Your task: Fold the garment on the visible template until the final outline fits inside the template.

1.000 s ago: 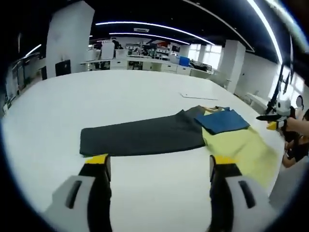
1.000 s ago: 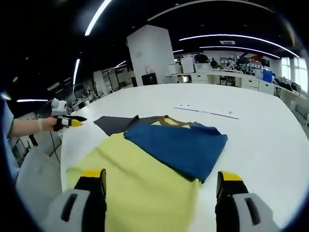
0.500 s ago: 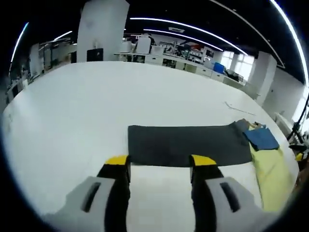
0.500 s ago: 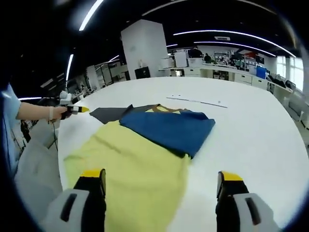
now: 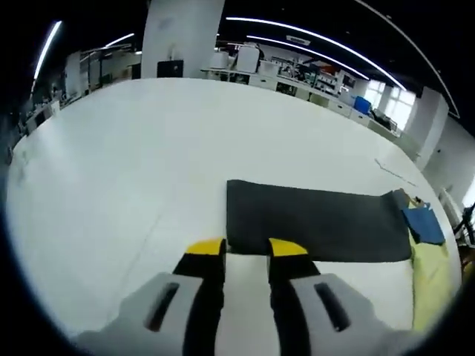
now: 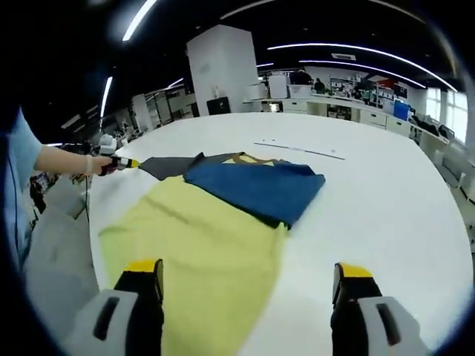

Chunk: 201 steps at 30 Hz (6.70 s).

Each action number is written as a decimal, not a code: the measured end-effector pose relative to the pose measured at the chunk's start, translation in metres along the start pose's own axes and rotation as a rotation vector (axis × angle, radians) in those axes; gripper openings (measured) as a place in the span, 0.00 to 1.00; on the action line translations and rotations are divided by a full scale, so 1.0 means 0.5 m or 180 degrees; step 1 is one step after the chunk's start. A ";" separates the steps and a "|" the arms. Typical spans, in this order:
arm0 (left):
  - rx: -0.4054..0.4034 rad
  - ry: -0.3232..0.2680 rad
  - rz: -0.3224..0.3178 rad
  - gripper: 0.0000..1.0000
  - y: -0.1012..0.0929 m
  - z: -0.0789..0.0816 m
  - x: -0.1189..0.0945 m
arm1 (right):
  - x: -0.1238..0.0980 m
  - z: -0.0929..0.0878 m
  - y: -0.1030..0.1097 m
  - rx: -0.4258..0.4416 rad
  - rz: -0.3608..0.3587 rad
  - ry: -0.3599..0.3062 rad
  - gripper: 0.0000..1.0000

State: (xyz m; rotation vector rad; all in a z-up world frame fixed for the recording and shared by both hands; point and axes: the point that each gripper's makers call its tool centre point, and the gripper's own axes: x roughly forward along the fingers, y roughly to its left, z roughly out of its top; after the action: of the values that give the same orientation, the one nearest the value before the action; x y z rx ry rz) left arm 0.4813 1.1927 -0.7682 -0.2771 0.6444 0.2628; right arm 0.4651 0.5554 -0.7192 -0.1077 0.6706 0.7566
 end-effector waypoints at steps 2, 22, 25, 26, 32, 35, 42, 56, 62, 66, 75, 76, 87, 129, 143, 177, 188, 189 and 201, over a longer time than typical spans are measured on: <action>-0.0041 -0.0029 0.0015 0.19 0.002 0.001 0.002 | -0.006 -0.013 -0.001 0.0068 -0.0020 0.0036 0.95; 0.0148 -0.0378 -0.0339 0.00 -0.094 0.032 -0.040 | -0.025 -0.041 0.015 0.0219 -0.0069 -0.0043 0.94; 0.0198 -0.0432 -0.0471 0.00 -0.121 0.048 -0.053 | -0.024 -0.028 0.019 0.0186 -0.0044 -0.0089 0.94; 0.0235 -0.0447 -0.0515 0.00 -0.131 0.057 -0.058 | -0.023 -0.025 0.020 0.0173 -0.0035 -0.0096 0.95; 0.0352 -0.0689 -0.0816 0.00 -0.205 0.129 -0.093 | -0.021 -0.012 0.022 0.0168 -0.0001 -0.0159 0.95; 0.0454 -0.0789 -0.1023 0.00 -0.258 0.170 -0.109 | -0.020 -0.009 0.026 0.0158 0.0030 -0.0183 0.95; 0.0626 -0.0955 -0.1524 0.00 -0.409 0.222 -0.147 | -0.020 0.000 0.029 0.0174 0.0059 -0.0249 0.95; 0.0787 -0.0894 -0.2162 0.00 -0.683 0.171 -0.160 | -0.035 -0.022 0.016 0.0317 0.0020 -0.0367 0.92; 0.0826 -0.0895 -0.2353 0.00 -0.781 0.137 -0.168 | -0.027 -0.038 0.014 0.0457 0.0025 -0.0435 0.92; 0.0753 -0.0877 -0.2487 0.00 -0.831 0.123 -0.169 | -0.021 -0.050 0.016 0.0477 0.0047 -0.0411 0.91; 0.0522 -0.0872 -0.2812 0.00 -0.947 0.081 -0.173 | -0.016 -0.060 0.009 0.0566 0.0069 -0.0412 0.91; 0.0488 -0.0847 -0.2906 0.00 -0.963 0.073 -0.176 | -0.016 -0.061 0.008 0.0567 0.0070 -0.0410 0.91; 0.0419 -0.0727 -0.3376 0.00 -1.090 -0.009 -0.175 | -0.016 -0.059 -0.006 0.0627 0.0052 -0.0459 0.90; 0.1014 0.0300 -0.3580 0.06 -1.150 -0.278 -0.124 | -0.015 -0.067 0.002 0.0617 0.0080 -0.0412 0.92; 0.1408 -0.0028 -0.3567 0.79 -1.156 -0.270 -0.135 | -0.017 -0.063 0.009 0.0562 0.0115 -0.0418 0.93; 0.1584 -0.0159 -0.3244 0.99 -0.995 -0.201 -0.207 | -0.030 -0.006 0.006 0.0319 0.0175 -0.0452 0.94; 0.1433 -0.0212 -0.2884 0.97 -0.844 -0.176 -0.261 | -0.029 0.029 0.020 0.0216 0.0238 -0.0538 0.94; 0.1428 -0.0253 -0.2839 0.97 -0.827 -0.170 -0.269 | -0.030 0.034 0.022 0.0218 0.0243 -0.0554 0.94; 0.1266 -0.0252 -0.2475 0.97 -0.690 -0.178 -0.310 | -0.016 0.056 0.038 0.0010 0.0331 -0.0503 0.94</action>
State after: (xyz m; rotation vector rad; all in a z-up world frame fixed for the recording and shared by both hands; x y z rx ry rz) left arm 0.4247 0.8184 -0.6810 -0.1166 0.4571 -0.5930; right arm 0.4625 0.5735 -0.6897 -0.0097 0.5301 0.8547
